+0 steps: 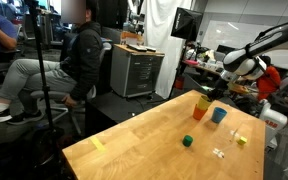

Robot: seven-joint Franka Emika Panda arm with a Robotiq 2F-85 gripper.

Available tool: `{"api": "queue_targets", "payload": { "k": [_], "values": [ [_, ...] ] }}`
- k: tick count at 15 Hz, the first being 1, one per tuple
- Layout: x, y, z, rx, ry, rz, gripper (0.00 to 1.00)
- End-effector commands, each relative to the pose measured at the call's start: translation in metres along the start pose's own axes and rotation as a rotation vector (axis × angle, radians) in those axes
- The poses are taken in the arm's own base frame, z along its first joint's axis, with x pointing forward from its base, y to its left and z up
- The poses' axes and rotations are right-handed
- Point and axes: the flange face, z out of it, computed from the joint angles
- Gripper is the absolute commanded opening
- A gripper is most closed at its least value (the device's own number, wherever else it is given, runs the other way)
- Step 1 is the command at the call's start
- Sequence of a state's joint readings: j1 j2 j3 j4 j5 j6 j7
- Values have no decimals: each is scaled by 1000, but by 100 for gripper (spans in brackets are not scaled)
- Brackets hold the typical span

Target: Stack the cups into the orange cup

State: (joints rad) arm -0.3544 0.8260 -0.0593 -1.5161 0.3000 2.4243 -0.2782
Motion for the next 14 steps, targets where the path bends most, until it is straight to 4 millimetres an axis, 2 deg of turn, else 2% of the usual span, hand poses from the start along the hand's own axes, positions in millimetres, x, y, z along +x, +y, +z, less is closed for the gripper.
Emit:
{"api": "queue_targets", "payload": {
  "k": [1, 14],
  "values": [
    [-4, 1, 1, -1, 14, -14, 3],
    [-20, 13, 22, -15, -5, 1, 3]
  ]
}}
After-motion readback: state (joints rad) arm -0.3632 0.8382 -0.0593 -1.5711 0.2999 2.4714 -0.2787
